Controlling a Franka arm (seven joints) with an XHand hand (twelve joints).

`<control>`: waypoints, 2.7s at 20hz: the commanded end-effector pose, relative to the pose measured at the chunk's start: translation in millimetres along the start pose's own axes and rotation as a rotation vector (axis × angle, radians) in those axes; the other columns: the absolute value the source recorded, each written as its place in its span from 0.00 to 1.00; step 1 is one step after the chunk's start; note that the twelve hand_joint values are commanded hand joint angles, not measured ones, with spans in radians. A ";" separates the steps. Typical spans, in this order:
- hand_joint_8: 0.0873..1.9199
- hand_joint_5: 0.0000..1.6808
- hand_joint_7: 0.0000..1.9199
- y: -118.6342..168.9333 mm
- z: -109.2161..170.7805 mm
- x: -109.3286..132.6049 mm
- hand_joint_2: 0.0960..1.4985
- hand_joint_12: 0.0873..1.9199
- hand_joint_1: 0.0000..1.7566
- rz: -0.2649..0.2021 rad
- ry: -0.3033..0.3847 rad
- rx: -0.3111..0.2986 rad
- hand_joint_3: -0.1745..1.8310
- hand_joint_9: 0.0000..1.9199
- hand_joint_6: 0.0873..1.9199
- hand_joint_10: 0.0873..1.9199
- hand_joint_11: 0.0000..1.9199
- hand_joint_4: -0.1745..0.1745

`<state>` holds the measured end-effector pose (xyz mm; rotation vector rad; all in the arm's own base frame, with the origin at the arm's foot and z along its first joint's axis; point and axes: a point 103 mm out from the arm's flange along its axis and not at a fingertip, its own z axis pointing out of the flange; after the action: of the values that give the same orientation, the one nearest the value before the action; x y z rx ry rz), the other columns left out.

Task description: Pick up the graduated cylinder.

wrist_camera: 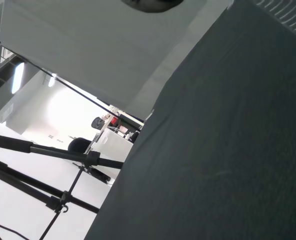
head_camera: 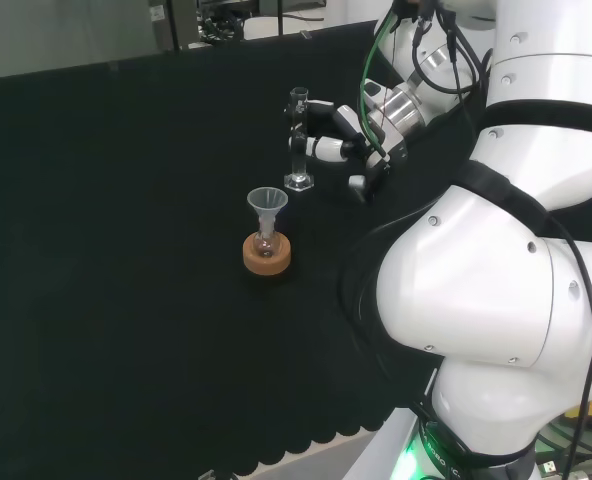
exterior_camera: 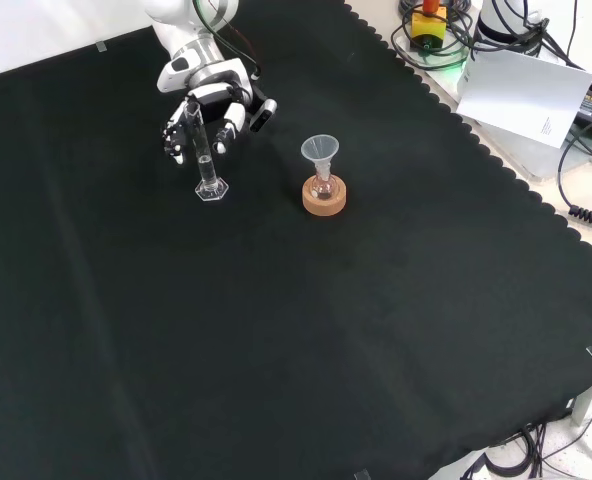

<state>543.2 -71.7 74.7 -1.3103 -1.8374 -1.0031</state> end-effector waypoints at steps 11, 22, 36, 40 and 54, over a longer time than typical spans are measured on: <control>0.25 0.32 0.34 1.5 5.8 2.4 0.65 0.60 0.62 -0.015 0.013 0.011 0.00 0.46 0.23 0.17 0.30 0.49; 0.24 0.33 0.36 3.6 8.1 1.7 0.67 0.57 0.63 -0.023 0.039 0.003 0.00 0.51 0.26 0.15 0.37 0.49; 0.25 0.35 0.36 -1.1 11.5 -6.5 0.71 0.53 0.62 -0.006 0.054 0.005 0.00 0.54 0.28 0.12 0.42 0.45; 0.25 0.36 0.36 -0.5 10.4 -6.0 0.71 0.53 0.62 -0.009 0.050 -0.012 0.00 0.54 0.29 0.11 0.42 0.44; 0.28 0.51 0.50 4.7 -10.3 7.5 0.78 0.42 0.61 0.017 -0.164 -0.030 0.09 0.66 0.61 0.05 0.61 0.32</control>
<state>546.4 -69.5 77.7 -1.3868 -1.8649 -1.0207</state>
